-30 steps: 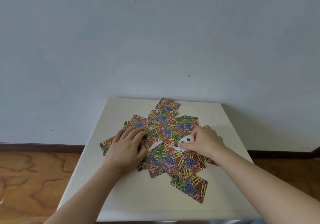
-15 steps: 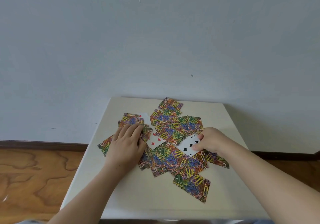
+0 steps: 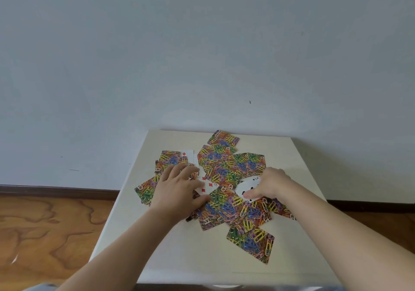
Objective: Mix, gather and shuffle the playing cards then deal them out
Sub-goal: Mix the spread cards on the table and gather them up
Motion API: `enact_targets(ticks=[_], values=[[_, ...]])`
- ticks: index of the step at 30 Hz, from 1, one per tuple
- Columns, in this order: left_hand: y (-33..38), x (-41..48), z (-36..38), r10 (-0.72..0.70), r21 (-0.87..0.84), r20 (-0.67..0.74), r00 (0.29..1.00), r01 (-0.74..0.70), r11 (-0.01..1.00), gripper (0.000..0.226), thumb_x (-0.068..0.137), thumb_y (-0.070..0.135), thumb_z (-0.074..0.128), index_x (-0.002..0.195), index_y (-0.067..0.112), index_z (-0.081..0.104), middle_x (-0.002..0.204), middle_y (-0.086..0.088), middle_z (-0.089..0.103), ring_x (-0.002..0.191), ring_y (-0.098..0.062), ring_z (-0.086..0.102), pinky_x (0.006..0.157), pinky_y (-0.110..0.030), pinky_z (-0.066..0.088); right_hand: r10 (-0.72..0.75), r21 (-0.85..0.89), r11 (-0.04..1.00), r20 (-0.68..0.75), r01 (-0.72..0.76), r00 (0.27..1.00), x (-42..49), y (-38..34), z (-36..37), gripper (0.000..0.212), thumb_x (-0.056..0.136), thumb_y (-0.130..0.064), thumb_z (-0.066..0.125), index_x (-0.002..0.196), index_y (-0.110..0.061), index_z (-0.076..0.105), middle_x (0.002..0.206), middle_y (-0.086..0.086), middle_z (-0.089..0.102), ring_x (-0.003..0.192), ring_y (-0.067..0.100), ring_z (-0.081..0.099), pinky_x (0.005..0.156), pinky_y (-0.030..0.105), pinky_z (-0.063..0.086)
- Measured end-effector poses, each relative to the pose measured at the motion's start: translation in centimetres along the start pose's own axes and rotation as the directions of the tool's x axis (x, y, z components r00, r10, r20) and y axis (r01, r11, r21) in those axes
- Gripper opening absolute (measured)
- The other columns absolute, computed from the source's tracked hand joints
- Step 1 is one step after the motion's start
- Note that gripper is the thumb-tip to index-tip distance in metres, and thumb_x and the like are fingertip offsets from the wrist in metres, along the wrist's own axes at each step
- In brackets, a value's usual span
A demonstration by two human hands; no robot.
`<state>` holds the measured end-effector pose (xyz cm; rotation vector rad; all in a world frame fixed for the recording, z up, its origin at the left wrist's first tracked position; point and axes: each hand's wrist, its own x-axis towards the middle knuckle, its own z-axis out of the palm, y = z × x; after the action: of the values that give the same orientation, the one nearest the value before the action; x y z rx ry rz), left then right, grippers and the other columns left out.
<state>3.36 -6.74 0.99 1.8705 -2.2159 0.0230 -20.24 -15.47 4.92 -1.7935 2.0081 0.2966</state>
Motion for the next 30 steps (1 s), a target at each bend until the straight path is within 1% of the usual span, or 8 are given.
enact_targets(ticks=[4, 9, 13, 17, 20, 22, 26, 30], values=[[1.2, 0.5, -0.5, 0.074, 0.044, 0.002, 0.997, -0.074, 0.996, 0.032, 0.091, 0.052, 0.055, 0.102, 0.033, 0.078, 0.136, 0.011, 0.06, 0.134, -0.018, 0.044, 0.116, -0.041, 0.022, -0.005, 0.013, 1.0, -0.019, 0.005, 1.0, -0.4, -0.3, -0.2, 0.095, 0.056, -0.066, 0.082, 0.128, -0.012, 0.053, 0.132, 0.014, 0.051, 0.12, 0.031, 0.052, 0.102, 0.041, 0.046], [2.1, -0.5, -1.6, 0.343, 0.228, -0.214, 0.915, -0.295, 0.928, 0.02, 0.083, 0.017, 0.069, 0.064, 0.019, 0.072, 0.074, 0.005, 0.071, 0.071, -0.022, 0.065, 0.085, -0.039, 0.052, -0.047, 0.058, 0.997, -0.079, 0.052, 0.996, -0.8, 0.0, 0.3, 0.09, 0.063, -0.056, 0.085, 0.135, -0.016, 0.049, 0.134, 0.008, 0.056, 0.125, 0.03, 0.05, 0.103, 0.041, 0.043], [2.3, -0.6, -4.0, 0.099, -0.084, -0.538, 0.837, -0.171, 0.982, 0.011, 0.081, 0.021, 0.072, 0.072, 0.019, 0.076, 0.088, 0.004, 0.072, 0.082, -0.023, 0.066, 0.079, -0.038, 0.051, -0.105, 0.066, 0.991, -0.116, 0.114, 0.988, -0.8, 0.3, 0.6, 0.094, 0.062, -0.067, 0.079, 0.138, -0.02, 0.048, 0.137, 0.008, 0.051, 0.126, 0.03, 0.048, 0.101, 0.042, 0.041], [1.8, 0.3, -4.6, -0.322, -0.446, -0.295, 0.899, 0.169, 0.879, 0.017, 0.09, 0.027, 0.066, 0.08, 0.02, 0.078, 0.103, 0.005, 0.066, 0.103, -0.019, 0.058, 0.086, -0.037, 0.047, -0.268, -0.08, 0.963, -0.13, 0.259, 0.955, -1.0, 0.7, 1.4, 0.109, 0.051, -0.081, 0.072, 0.144, -0.031, 0.043, 0.151, 0.003, 0.037, 0.137, 0.03, 0.038, 0.109, 0.046, 0.031], [0.9, -0.3, -2.8, -0.393, -0.287, -0.038, 0.919, 0.367, 0.885, 0.018, 0.091, 0.038, 0.06, 0.092, 0.029, 0.076, 0.119, 0.007, 0.059, 0.12, -0.021, 0.049, 0.1, -0.039, 0.039, -0.294, -0.134, 0.951, -0.123, 0.278, 0.948, -1.0, 0.7, 1.5, 0.115, 0.052, -0.079, 0.073, 0.149, -0.028, 0.037, 0.155, 0.0, 0.034, 0.139, 0.029, 0.036, 0.11, 0.048, 0.03], [0.5, -1.2, -1.7, -0.393, -0.201, -0.042, 0.919, 0.378, 0.904, 0.022, 0.09, 0.039, 0.062, 0.107, 0.033, 0.073, 0.129, 0.004, 0.055, 0.127, -0.023, 0.045, 0.107, -0.042, 0.034, -0.294, -0.161, 0.948, -0.111, 0.275, 0.949, -1.0, 0.4, 1.1, 0.111, 0.055, -0.076, 0.075, 0.147, -0.024, 0.039, 0.149, 0.001, 0.042, 0.133, 0.029, 0.043, 0.106, 0.047, 0.034], [1.6, -2.4, -0.7, -0.027, -0.146, -0.188, 0.982, -0.001, 0.989, 0.033, 0.088, 0.034, 0.067, 0.121, 0.029, 0.068, 0.133, -0.004, 0.06, 0.126, -0.031, 0.054, 0.106, -0.051, 0.042, -0.307, -0.187, 0.939, -0.087, 0.287, 0.948, -1.0, -0.1, 0.3, 0.09, 0.059, -0.07, 0.078, 0.13, -0.021, 0.053, 0.127, 0.001, 0.06, 0.116, 0.027, 0.056, 0.096, 0.043, 0.04], [4.9, -3.5, 0.7, 0.367, -0.036, 0.031, 0.93, -0.366, 0.93, 0.045, 0.099, 0.048, 0.04, 0.142, 0.039, 0.049, 0.153, 0.007, 0.047, 0.145, -0.021, 0.037, 0.12, -0.05, 0.023, -0.414, -0.231, 0.892, -0.069, 0.39, 0.907, -1.1, -0.1, 0.6, 0.08, 0.07, -0.065, 0.072, 0.137, -0.028, 0.049, 0.137, 0.0, 0.051, 0.122, 0.023, 0.052, 0.102, 0.042, 0.041]])
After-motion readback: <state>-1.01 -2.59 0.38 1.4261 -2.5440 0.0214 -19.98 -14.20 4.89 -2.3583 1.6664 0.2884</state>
